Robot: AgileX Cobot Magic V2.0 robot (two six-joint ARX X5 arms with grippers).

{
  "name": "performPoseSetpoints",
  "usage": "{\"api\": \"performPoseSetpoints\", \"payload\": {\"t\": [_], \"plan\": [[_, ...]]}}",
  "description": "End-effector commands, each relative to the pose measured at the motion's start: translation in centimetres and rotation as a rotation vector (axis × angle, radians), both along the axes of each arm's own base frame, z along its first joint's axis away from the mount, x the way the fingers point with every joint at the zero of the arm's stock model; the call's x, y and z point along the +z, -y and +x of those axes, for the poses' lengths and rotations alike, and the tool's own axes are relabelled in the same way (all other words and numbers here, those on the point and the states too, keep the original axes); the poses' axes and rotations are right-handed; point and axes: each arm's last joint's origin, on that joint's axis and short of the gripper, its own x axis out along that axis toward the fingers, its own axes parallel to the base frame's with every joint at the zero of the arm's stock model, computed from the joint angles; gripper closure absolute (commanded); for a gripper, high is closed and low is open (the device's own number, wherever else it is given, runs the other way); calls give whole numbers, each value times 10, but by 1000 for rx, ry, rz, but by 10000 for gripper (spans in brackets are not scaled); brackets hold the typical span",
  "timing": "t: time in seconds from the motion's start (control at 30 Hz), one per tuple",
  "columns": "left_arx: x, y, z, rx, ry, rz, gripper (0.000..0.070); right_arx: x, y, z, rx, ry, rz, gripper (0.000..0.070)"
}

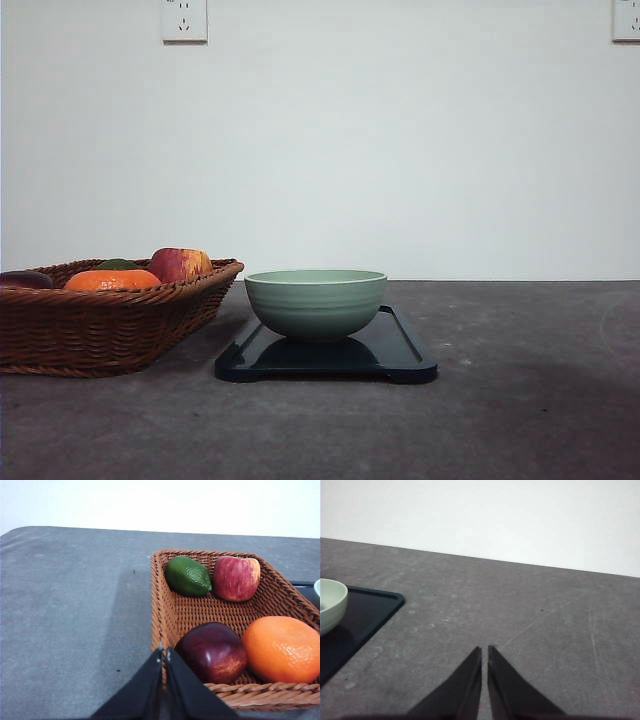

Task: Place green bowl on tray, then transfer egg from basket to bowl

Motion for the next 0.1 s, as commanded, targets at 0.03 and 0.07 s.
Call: {"api": "performPoseSetpoints", "payload": {"t": [0.03,0.07], "plan": [[-7,0,1,-2,-19,8,700,0,0,0,-4,8,12,686],[-7,0,1,-2,-19,8,700,0,0,0,-4,8,12,685]]}}
